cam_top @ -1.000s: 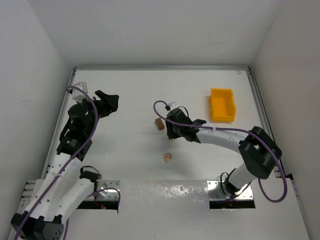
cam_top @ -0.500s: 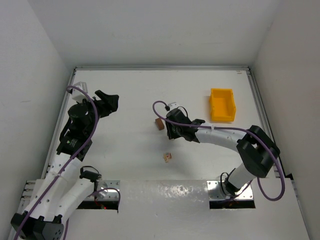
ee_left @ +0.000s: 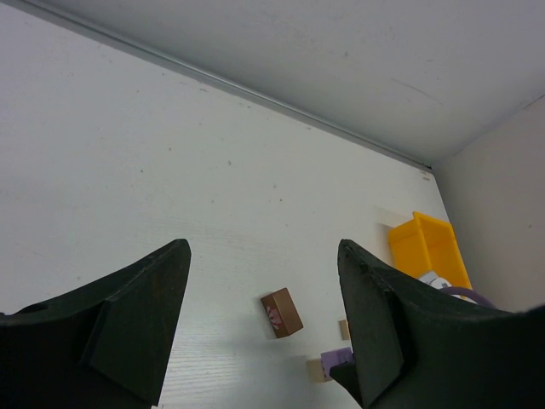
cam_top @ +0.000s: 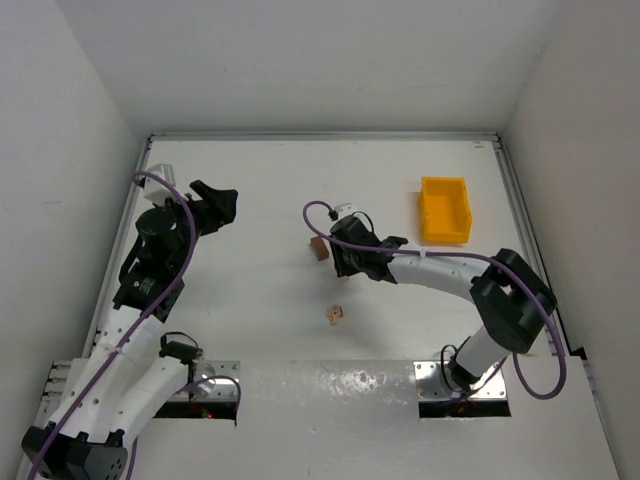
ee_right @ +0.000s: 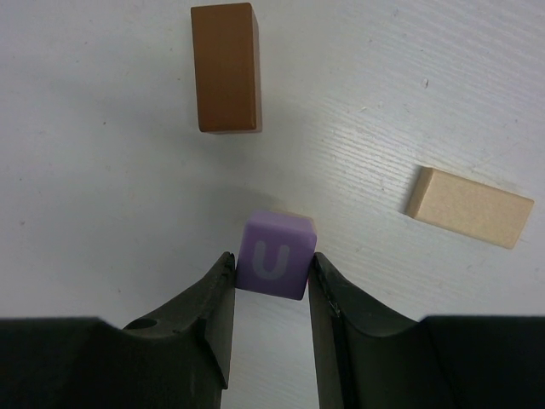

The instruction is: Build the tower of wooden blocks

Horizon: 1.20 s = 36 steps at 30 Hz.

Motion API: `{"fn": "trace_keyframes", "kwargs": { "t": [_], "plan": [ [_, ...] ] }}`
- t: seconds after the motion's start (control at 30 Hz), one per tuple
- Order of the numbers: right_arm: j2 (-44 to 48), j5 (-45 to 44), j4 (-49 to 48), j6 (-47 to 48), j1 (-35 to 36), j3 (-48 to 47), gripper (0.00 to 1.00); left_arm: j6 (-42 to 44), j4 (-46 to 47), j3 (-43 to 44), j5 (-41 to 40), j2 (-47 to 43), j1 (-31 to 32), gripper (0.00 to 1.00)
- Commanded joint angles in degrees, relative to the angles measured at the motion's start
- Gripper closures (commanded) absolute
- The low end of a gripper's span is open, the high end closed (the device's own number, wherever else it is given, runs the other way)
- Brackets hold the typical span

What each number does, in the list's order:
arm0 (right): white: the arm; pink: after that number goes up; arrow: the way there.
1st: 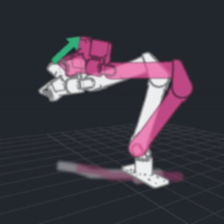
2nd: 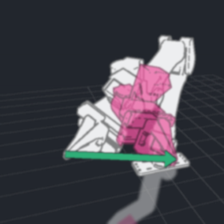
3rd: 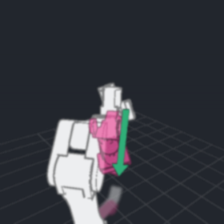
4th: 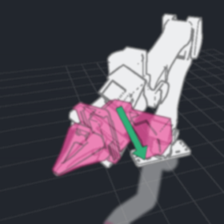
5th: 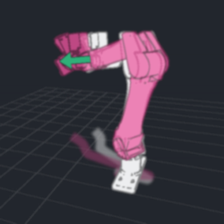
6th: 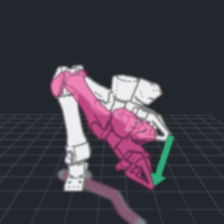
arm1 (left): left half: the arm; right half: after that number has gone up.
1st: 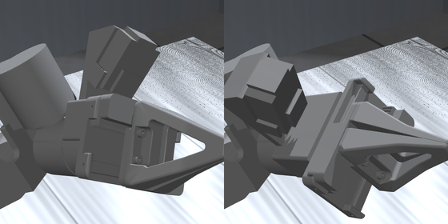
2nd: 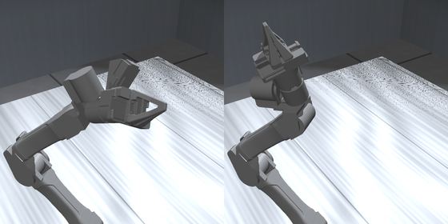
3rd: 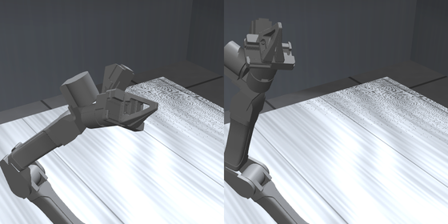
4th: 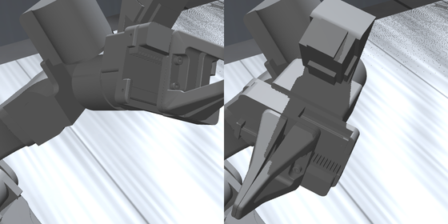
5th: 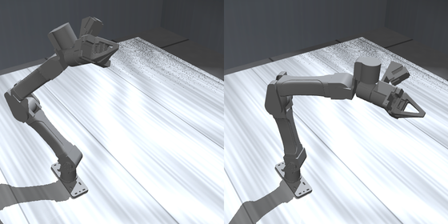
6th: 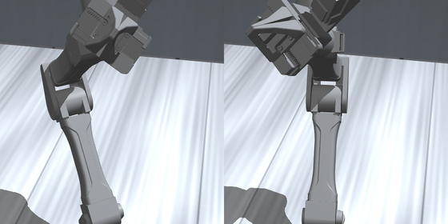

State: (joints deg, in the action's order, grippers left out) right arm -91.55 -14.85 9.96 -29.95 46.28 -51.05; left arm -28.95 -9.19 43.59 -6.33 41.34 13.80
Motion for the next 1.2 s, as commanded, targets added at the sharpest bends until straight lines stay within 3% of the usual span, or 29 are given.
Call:
{"fn": "trace_keyframes", "kwargs": {
  "t": [0.0,1.17],
  "plan": [
    [-0.82,-0.88,-0.47,0.34,0.39,-2.04,0.66,0.12,2.51,0.35,0.53,-0.56,-0.44,0.33],
    [-1.35,-1.41,0.85,-1.34,0.39,-1.86,0.66,0.03,2.42,0.26,0.7,-0.91,-0.53,0.33]
  ]
}}
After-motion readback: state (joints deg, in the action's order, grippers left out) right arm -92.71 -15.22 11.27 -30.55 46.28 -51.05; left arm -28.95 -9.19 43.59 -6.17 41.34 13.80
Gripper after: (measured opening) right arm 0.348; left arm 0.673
